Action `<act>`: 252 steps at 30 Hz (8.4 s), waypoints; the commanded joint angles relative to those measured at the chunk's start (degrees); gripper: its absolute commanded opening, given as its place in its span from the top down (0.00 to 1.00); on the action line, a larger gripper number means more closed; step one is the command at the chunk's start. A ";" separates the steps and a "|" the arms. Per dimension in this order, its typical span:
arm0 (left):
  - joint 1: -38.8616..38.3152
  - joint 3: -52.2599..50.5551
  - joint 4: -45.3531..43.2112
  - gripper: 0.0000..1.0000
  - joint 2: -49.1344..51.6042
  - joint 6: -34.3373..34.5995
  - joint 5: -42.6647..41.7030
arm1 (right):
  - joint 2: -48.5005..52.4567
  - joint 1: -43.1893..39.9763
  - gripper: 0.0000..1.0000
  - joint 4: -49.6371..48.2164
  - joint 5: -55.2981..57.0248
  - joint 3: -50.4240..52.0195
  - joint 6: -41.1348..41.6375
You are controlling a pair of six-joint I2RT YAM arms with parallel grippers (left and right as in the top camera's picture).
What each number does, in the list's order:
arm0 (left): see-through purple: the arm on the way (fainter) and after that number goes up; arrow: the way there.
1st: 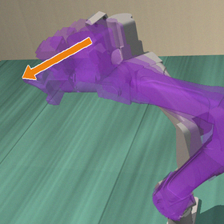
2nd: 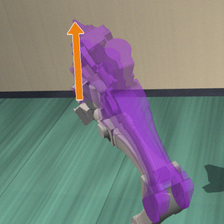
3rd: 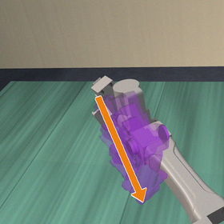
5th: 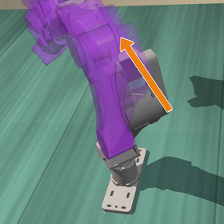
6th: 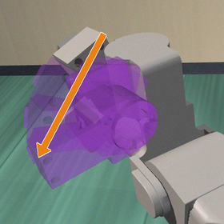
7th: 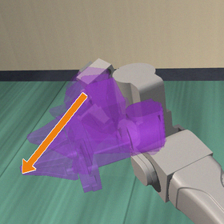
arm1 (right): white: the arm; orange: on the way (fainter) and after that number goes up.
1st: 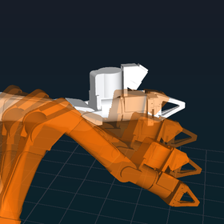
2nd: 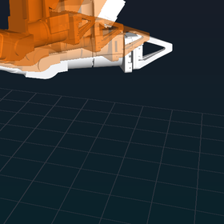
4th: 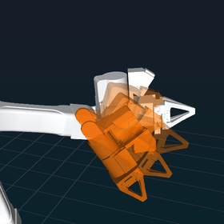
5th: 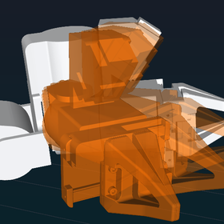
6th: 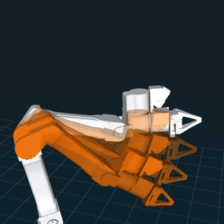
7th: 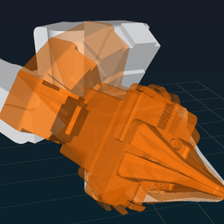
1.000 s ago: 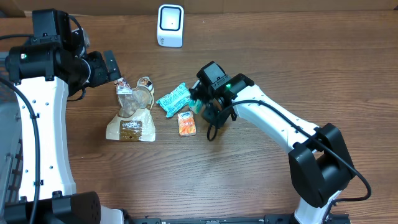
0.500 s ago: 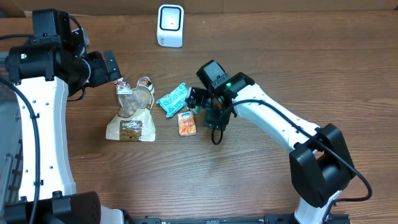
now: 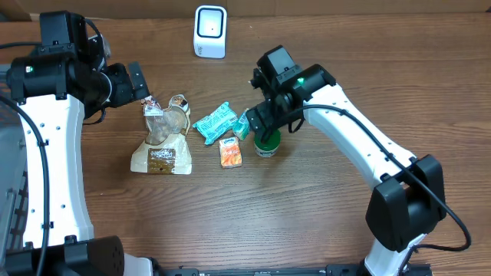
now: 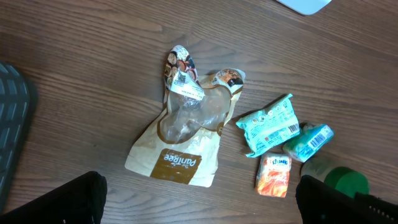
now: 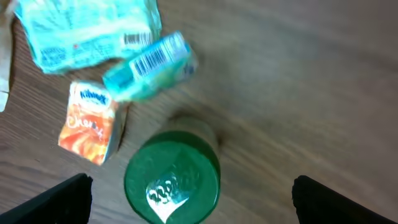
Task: Scan the item barcode
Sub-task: 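Reach the right gripper to the green-lidded jar and grasp its lid, then lift the jar and hold it up to the scanner, then carry the jar right and set it down on the table, then reach the right gripper to the small blue-white Kleenex pack and grasp it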
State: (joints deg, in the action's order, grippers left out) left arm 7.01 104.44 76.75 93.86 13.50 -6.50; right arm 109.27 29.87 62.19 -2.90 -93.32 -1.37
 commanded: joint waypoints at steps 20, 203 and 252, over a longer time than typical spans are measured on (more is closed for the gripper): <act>0.15 0.39 -0.09 0.00 -0.87 -0.44 -0.42 | 5.66 1.09 0.13 -0.57 -2.78 4.20 10.14; 0.15 0.39 -0.09 0.00 -0.87 -0.42 -0.42 | -0.66 3.50 0.28 -23.15 -4.24 10.49 56.63; 0.15 0.39 -0.09 0.00 -0.87 -0.42 -0.42 | 10.71 -4.26 0.53 -6.03 -13.55 2.27 17.70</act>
State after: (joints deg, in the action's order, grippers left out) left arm 7.01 104.44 76.73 93.86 13.50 -6.68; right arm 119.33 25.19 57.91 -11.22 -93.45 18.74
